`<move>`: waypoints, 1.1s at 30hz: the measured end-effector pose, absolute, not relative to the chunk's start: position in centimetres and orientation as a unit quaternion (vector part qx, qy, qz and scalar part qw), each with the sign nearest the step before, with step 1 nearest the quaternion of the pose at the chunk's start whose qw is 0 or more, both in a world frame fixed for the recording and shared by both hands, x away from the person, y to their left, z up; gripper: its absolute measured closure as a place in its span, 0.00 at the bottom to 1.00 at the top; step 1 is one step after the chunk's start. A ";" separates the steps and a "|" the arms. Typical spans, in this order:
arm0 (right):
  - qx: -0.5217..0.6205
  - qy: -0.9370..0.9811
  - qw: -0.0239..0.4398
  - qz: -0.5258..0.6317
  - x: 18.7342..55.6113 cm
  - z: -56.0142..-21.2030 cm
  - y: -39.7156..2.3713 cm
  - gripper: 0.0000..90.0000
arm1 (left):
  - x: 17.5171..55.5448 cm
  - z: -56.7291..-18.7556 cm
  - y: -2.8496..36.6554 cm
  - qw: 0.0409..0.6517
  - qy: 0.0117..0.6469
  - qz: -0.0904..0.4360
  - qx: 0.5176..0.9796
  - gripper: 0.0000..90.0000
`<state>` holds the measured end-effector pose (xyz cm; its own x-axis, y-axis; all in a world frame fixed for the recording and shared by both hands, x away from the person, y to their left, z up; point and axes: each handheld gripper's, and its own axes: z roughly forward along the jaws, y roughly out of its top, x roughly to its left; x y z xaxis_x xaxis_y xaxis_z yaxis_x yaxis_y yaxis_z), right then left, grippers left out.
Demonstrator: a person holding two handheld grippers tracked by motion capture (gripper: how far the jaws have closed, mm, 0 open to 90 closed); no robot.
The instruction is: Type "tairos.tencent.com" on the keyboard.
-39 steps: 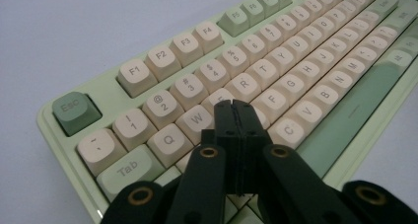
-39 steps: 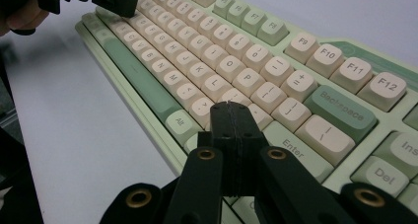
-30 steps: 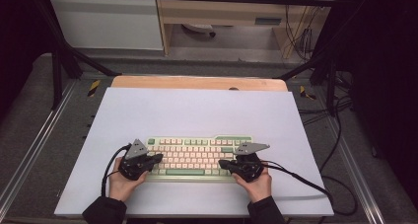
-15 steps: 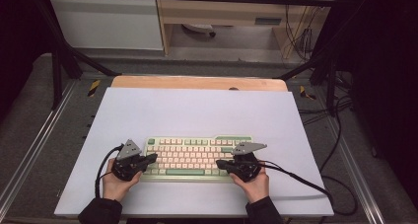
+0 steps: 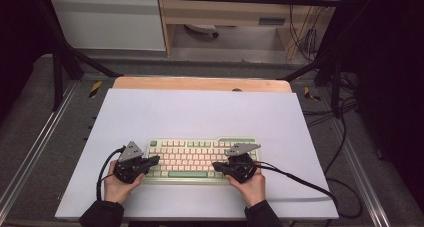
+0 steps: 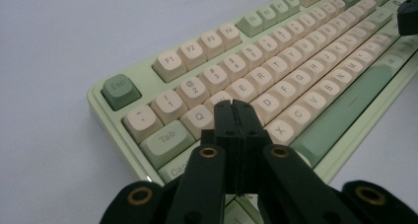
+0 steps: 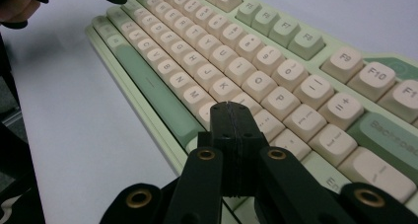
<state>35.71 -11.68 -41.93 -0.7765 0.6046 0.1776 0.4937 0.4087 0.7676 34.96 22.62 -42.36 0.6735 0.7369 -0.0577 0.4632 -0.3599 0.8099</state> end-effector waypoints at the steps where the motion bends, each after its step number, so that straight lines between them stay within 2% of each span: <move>1: 0.328 0.837 0.063 0.434 35.8 -41.9 -11.5 1.00 | 35.0 -42.4 22.6 0.427 0.371 0.161 0.809 1.00; 33: 0.329 0.847 0.069 0.413 36.3 -43.3 -10.6 1.00 | 35.0 -42.5 22.5 0.424 0.368 0.158 0.812 1.00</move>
